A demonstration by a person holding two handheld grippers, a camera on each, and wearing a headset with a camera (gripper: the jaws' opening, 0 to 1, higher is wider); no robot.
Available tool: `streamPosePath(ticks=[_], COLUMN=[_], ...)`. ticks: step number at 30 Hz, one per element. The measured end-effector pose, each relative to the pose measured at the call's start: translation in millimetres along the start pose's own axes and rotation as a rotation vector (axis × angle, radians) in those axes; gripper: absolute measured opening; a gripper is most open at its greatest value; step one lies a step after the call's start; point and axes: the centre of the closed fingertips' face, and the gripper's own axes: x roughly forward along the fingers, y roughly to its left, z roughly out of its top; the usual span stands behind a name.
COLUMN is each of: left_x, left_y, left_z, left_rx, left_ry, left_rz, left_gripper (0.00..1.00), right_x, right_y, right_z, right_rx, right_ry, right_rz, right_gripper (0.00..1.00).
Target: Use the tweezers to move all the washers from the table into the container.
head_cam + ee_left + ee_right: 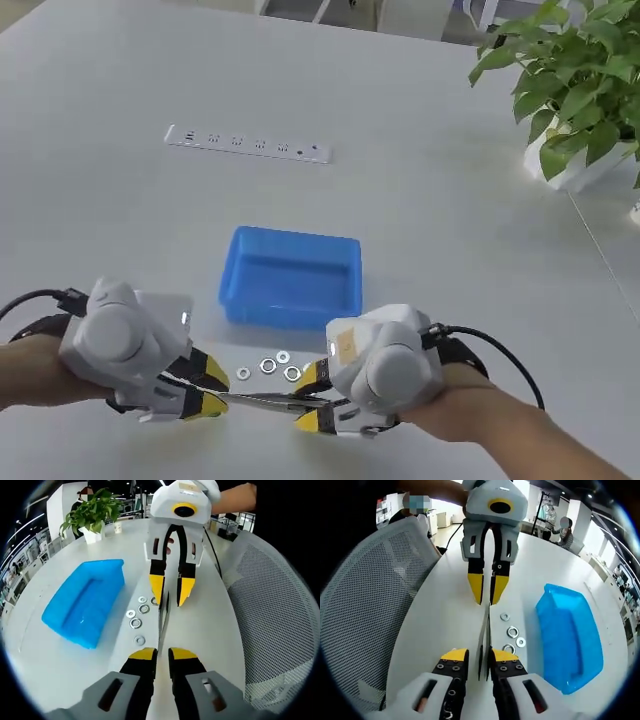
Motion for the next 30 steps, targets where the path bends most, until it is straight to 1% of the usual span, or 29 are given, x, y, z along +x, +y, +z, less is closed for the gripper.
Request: streamPosePath(ticks=[4, 7, 9, 12, 13, 16, 19, 20, 21, 26, 30], left_x=[2.6, 4.3, 4.4, 4.7, 5.2, 7.5, 10.6, 11.5, 12.6, 11.5, 11.2], left_y=[1.2, 2.1, 4.1, 6.0, 6.5, 4.9, 4.1, 4.3, 5.0, 4.7, 4.4], left_z=[-0.8, -2.9, -3.5, -4.9, -5.9, -7.2, -10.2, -6.7, -5.7, -6.3, -6.2], left_rx=[0.014, 0.022, 0.022, 0.015, 0.017, 0.023, 0.033, 0.033, 0.028, 0.033, 0.038], left_ry=[0.005, 0.013, 0.009, 0.004, 0.008, 0.020, 0.035, 0.026, 0.025, 0.026, 0.026], left_rz=[-0.003, -0.004, 0.001, -0.002, -0.003, -0.011, -0.017, -0.019, -0.021, -0.020, -0.021], left_gripper=[0.11, 0.11, 0.11, 0.12, 0.12, 0.12, 0.11, 0.11, 0.11, 0.06, 0.06], right_x=[-0.3, -0.9, -1.9, -3.3, -2.8, 1.3, 4.1, 4.6, 5.0, 5.9, 6.9], right_y=[-1.6, -4.5, -5.3, -9.6, -10.8, -8.9, -7.9, -7.8, -7.9, -9.1, -8.3], right_z=[0.5, 0.0, 1.4, 3.3, 3.4, -0.2, -0.7, -1.3, -1.6, -2.5, -4.3], right_rx=[-0.004, -0.020, -0.021, -0.030, -0.026, -0.030, -0.030, -0.032, -0.033, -0.028, -0.021], right_ry=[0.000, 0.010, 0.008, 0.007, 0.007, 0.030, 0.036, 0.041, 0.045, 0.055, 0.059], right_rz=[-0.005, -0.017, -0.018, -0.031, -0.031, -0.009, 0.000, 0.001, 0.002, 0.002, 0.003], right_gripper=[0.17, 0.17, 0.17, 0.17, 0.17, 0.17, 0.16, 0.16, 0.15, 0.13, 0.13])
